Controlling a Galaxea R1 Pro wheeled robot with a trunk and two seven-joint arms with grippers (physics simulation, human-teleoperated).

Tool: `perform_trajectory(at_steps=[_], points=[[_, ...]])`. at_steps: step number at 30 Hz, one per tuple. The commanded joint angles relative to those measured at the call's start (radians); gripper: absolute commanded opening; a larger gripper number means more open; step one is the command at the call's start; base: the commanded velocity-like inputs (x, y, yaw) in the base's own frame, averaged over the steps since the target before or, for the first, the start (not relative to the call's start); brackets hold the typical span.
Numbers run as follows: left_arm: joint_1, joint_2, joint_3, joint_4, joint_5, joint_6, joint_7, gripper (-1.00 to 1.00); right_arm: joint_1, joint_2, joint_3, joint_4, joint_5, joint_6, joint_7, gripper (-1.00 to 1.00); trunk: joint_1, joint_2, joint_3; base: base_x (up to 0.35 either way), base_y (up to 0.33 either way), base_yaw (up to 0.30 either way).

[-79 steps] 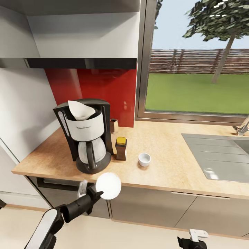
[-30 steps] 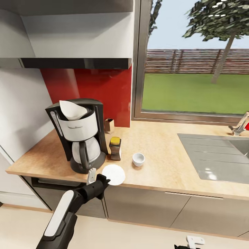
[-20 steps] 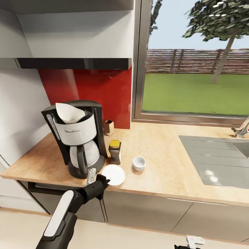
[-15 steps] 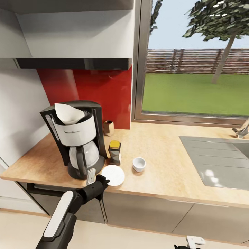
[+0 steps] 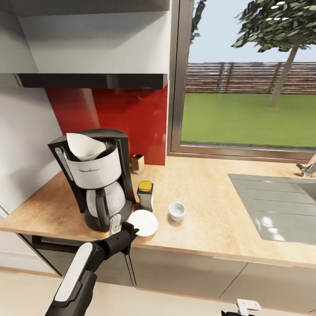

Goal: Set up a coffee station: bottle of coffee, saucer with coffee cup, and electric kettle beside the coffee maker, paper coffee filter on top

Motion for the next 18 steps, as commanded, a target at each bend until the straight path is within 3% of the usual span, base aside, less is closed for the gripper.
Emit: perform_trajectory(at_steps=[1, 16, 17, 18], points=[[0.000, 0.000, 0.001, -0.001, 0.006, 0.001, 0.007, -1.00, -0.001, 0.000, -0.009, 0.001, 0.007, -0.004, 0.005, 1.00, 0.000, -0.001, -0.001, 0.016, 0.000, 0.000], [0.003, 0.001, 0.010, -0.001, 0.006, 0.001, 0.007, -1.00, -0.001, 0.000, -0.009, 0.001, 0.007, -0.004, 0.005, 1.00, 0.000, -0.001, -0.001, 0.002, 0.000, 0.000], [0.003, 0.001, 0.010, -0.001, 0.007, 0.001, 0.007, 1.00, -0.001, 0.000, -0.009, 0.001, 0.007, -0.004, 0.005, 1.00, 0.000, -0.001, -0.001, 0.000, 0.000, 0.000], [0.003, 0.001, 0.012, -0.001, 0.007, 0.001, 0.007, 1.00, -0.001, 0.000, -0.009, 0.001, 0.007, -0.004, 0.005, 1.00, 0.000, -0.001, -0.001, 0.000, 0.000, 0.000]])
